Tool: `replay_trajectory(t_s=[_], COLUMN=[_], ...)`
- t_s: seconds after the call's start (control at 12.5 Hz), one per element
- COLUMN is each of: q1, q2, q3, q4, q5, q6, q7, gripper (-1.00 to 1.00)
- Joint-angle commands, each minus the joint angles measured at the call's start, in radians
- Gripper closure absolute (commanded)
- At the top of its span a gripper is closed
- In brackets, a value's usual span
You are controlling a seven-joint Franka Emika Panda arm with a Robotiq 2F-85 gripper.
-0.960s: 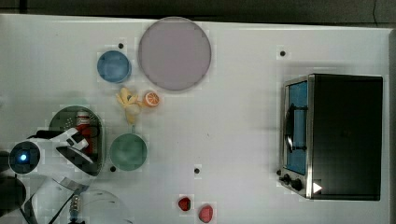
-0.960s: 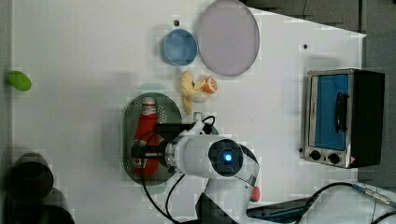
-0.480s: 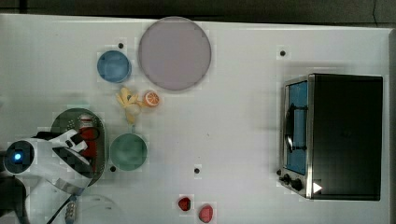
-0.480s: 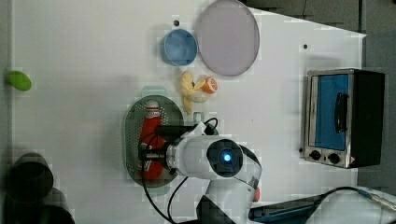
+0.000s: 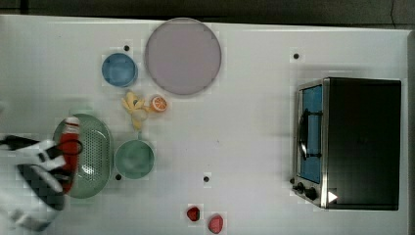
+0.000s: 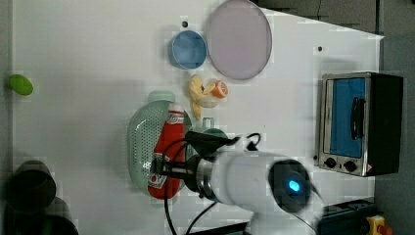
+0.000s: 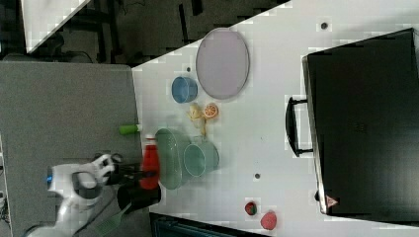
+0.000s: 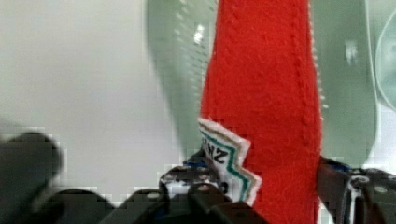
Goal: Pick ketchup from strainer and place it on the table
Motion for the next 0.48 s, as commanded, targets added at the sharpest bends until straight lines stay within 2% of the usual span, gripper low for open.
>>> replay_trajectory(t_s=[0.08, 0.24, 0.48], q1=[-0.044, -0.07, -0.136], q2=[-0.074, -0.095, -0.111], q3=[0.035, 0.031, 0.008], q4=[0.11, 0.193, 0.304], q5=[0.062, 0.123, 0.128], q6=[-0.146, -0.306, -0.471], q7=[-0.083, -0.162, -0.254], gripper=[-0.21, -0.21, -0.21])
